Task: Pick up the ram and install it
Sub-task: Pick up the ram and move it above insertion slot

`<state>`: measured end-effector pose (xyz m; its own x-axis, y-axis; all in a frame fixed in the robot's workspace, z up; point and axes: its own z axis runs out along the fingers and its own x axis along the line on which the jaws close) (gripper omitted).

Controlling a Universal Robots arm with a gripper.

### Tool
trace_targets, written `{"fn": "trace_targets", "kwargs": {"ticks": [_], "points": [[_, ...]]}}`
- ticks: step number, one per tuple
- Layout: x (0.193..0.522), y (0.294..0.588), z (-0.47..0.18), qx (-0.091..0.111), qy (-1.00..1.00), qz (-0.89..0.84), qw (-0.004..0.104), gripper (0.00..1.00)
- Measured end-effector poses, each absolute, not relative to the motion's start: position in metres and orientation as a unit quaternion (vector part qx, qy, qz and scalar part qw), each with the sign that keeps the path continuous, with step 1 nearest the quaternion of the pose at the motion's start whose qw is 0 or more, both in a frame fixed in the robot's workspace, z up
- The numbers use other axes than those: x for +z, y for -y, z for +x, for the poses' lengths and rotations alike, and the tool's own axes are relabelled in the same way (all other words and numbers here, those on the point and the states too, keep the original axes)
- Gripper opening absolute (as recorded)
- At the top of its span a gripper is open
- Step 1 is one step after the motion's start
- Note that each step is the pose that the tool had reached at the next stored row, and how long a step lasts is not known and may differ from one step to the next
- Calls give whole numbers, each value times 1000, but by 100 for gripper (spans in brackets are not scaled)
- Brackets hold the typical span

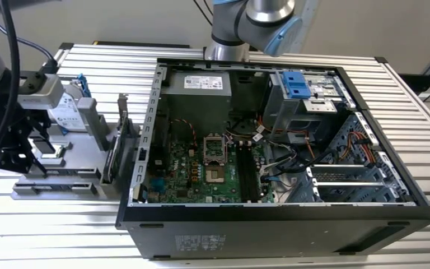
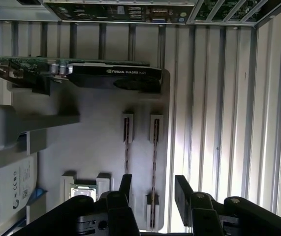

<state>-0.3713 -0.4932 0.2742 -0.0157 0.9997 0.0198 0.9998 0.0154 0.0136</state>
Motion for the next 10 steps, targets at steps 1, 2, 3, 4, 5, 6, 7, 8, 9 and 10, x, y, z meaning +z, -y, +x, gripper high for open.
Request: {"fn": "trace_targets", "kwargs": {"ticks": [1, 2, 3, 4, 5, 6, 7, 8, 9, 10], "points": [[273, 493, -371, -12, 713, -702, 2, 100], [273, 493, -371, -12, 713, -702, 2, 100], [272, 493, -371, -12, 713, -702, 2, 100], [271, 493, -371, -12, 713, -702, 2, 100], [271, 493, -371, -12, 713, -702, 2, 100], [270, 493, -371, -12, 713, -702, 2, 100], [269, 493, -371, -12, 713, -702, 2, 100], [268, 493, -371, -12, 712, -702, 2, 100], [268, 493, -371, -12, 712, -702, 2, 100], [267, 493, -371, -12, 712, -702, 2, 100]]}}
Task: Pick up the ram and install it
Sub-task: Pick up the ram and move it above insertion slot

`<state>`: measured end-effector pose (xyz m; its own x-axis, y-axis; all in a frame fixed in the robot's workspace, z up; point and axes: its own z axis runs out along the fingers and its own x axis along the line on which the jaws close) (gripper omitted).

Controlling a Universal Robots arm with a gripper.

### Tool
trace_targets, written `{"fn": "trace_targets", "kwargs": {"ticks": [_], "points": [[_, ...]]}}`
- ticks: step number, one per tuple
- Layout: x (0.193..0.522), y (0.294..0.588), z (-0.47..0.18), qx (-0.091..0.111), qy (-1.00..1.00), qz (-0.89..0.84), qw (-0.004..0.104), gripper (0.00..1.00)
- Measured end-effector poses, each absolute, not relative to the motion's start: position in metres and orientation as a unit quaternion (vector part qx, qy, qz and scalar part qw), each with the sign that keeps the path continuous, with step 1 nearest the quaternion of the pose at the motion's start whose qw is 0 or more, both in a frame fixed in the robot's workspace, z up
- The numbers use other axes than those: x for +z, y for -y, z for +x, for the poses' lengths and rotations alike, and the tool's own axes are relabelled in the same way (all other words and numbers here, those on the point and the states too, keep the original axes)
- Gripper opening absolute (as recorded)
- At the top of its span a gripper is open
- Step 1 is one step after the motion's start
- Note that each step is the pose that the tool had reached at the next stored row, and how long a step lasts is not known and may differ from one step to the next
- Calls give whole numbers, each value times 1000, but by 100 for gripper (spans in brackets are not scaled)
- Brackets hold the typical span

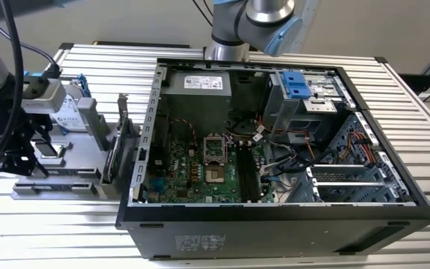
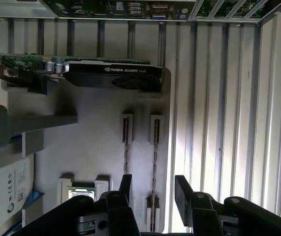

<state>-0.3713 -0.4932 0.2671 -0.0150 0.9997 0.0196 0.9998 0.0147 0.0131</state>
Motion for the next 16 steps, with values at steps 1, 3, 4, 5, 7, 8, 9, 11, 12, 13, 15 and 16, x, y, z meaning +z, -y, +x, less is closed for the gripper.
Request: {"fn": "trace_targets", "kwargs": {"ticks": [1, 3, 4, 5, 7, 8, 9, 11, 12, 13, 15, 16], "points": [[266, 493, -371, -11, 712, -702, 2, 100], [264, 493, -371, -11, 711, -703, 2, 100], [264, 494, -371, -11, 711, -703, 3, 100], [263, 494, -371, -10, 710, -704, 3, 100], [261, 494, -371, -9, 710, -705, 3, 100], [260, 494, -371, -9, 709, -705, 4, 100], [259, 494, -371, -8, 709, -705, 4, 100], [257, 494, -371, -7, 709, -705, 4, 100], [255, 494, -371, -7, 709, -706, 4, 100], [254, 494, -371, -7, 708, -706, 4, 100], [251, 494, -371, -6, 708, -706, 4, 100], [249, 494, -371, -6, 708, -706, 4, 100]]}}
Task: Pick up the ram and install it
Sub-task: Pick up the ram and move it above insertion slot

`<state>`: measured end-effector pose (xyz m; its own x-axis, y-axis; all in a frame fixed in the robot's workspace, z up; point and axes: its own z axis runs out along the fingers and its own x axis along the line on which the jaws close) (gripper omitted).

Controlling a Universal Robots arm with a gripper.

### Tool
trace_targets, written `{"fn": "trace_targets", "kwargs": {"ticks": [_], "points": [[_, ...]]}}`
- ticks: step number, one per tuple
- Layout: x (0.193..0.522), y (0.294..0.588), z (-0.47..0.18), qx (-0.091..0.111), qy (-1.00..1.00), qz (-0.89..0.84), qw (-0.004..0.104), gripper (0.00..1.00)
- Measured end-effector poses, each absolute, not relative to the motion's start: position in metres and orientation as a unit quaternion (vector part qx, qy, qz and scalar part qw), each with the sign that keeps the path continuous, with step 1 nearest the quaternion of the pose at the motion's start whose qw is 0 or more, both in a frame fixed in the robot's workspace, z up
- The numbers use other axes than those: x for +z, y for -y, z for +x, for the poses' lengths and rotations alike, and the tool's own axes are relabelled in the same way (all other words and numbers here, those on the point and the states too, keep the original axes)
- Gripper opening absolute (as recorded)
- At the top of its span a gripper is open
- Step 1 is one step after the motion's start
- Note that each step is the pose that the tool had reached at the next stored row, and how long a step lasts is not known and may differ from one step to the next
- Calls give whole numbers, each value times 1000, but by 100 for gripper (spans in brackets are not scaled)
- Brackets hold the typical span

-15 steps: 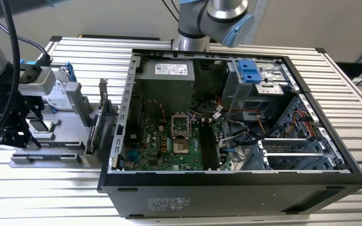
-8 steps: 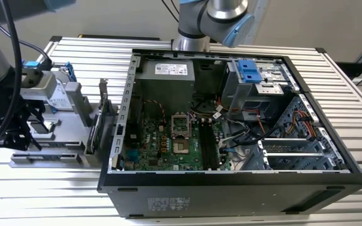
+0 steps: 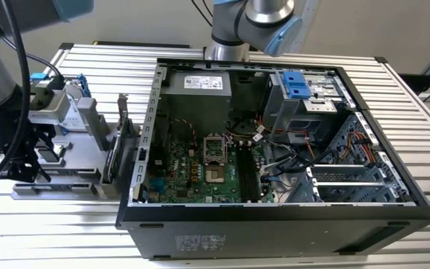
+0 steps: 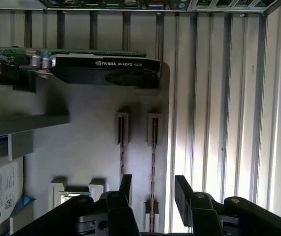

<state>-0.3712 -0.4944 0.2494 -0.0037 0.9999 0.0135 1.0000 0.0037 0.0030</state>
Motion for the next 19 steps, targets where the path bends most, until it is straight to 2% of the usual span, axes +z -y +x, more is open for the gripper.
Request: {"fn": "trace_targets", "kwargs": {"ticks": [19], "points": [[230, 495, -373, 1, 708, -706, 8, 100]]}}
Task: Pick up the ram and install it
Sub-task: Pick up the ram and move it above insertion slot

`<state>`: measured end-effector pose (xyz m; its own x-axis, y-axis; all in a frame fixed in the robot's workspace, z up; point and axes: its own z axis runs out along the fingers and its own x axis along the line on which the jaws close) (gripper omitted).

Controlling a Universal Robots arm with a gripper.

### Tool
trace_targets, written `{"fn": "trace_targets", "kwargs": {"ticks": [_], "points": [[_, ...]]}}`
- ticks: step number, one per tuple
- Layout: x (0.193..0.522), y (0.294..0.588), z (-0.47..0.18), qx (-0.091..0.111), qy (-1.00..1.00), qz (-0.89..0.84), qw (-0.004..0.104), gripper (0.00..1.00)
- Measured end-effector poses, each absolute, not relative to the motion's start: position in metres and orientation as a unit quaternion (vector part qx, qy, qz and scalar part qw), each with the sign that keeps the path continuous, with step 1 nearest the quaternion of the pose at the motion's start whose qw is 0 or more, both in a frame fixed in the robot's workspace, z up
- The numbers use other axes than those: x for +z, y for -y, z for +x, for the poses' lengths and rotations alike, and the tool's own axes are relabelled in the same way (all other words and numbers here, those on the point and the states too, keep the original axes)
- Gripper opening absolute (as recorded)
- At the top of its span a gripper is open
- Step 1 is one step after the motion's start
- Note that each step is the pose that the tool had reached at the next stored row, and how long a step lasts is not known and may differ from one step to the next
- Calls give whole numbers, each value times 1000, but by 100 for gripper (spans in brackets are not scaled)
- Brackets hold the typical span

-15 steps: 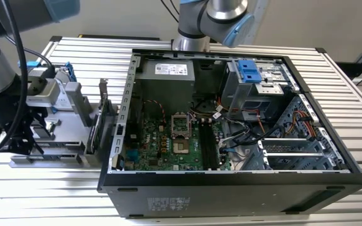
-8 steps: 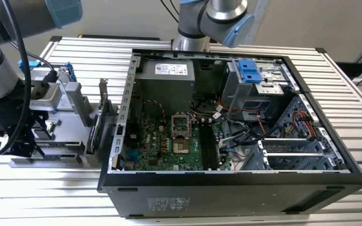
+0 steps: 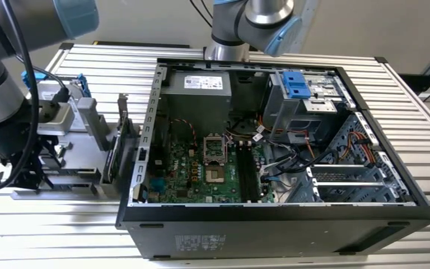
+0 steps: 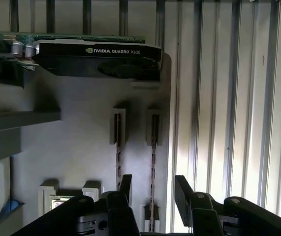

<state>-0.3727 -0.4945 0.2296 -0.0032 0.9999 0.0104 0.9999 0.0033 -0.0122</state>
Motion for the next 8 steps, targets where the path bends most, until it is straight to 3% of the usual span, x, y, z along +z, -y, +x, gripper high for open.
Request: {"fn": "trace_targets", "kwargs": {"ticks": [8], "points": [[221, 495, -374, 1, 708, -706, 8, 100]]}}
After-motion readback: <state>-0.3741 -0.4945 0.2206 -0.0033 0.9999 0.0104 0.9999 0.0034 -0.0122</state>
